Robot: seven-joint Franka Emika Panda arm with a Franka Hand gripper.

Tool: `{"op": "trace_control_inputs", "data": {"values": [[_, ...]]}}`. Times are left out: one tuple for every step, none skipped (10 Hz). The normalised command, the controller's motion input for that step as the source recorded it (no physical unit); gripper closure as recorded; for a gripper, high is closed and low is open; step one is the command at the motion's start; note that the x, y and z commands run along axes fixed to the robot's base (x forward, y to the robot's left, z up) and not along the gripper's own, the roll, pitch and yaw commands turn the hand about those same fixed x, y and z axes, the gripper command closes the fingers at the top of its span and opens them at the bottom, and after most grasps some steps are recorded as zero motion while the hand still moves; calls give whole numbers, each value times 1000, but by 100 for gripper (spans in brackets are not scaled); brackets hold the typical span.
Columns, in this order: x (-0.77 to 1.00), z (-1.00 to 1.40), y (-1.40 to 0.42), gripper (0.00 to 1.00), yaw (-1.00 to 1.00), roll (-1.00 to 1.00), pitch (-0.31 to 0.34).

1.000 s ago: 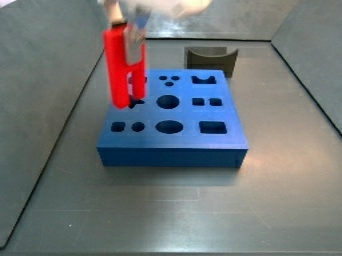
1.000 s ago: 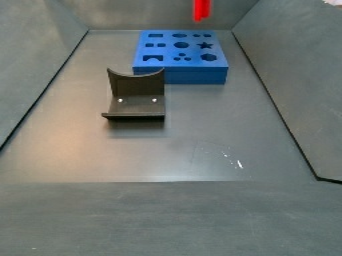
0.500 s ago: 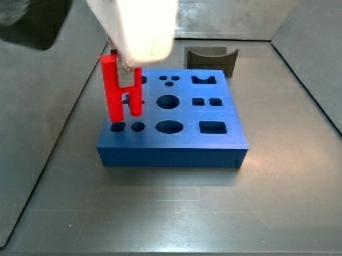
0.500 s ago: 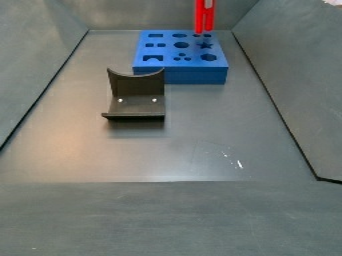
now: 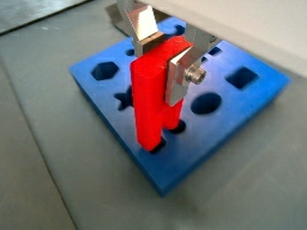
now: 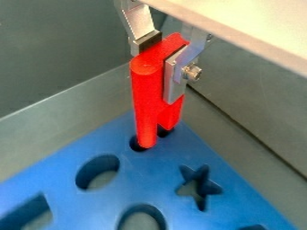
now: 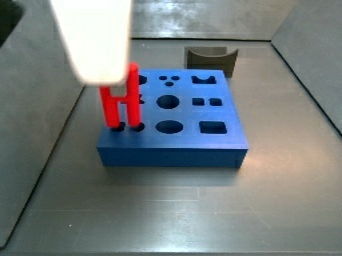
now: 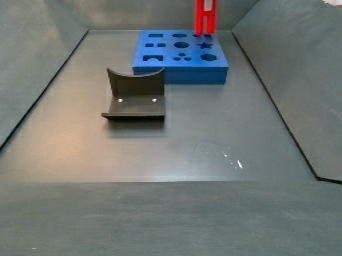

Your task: Insert the square-circle object.

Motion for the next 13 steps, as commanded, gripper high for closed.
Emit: {"op": "trace_control_inputs", "data": {"values": [[-334, -189, -351, 100, -440, 81, -126], [-246, -86, -177, 100, -234, 63, -80], [0, -43, 0, 100, -360, 43, -4], [0, -117, 46, 100, -66, 7, 0], [0, -203, 49, 100, 0, 17, 0], [211, -449, 14, 100, 0, 0, 0], [266, -503, 69, 100, 0, -56, -33], [286, -494, 117, 100, 0, -59, -14], [194, -486, 106, 100, -37, -44, -23], [157, -463, 91, 100, -103, -66, -44], [0, -466, 60, 100, -166, -71, -101], [0, -514, 43, 100, -183, -80, -146], [-6, -557, 26, 100, -169, -87, -203]]}}
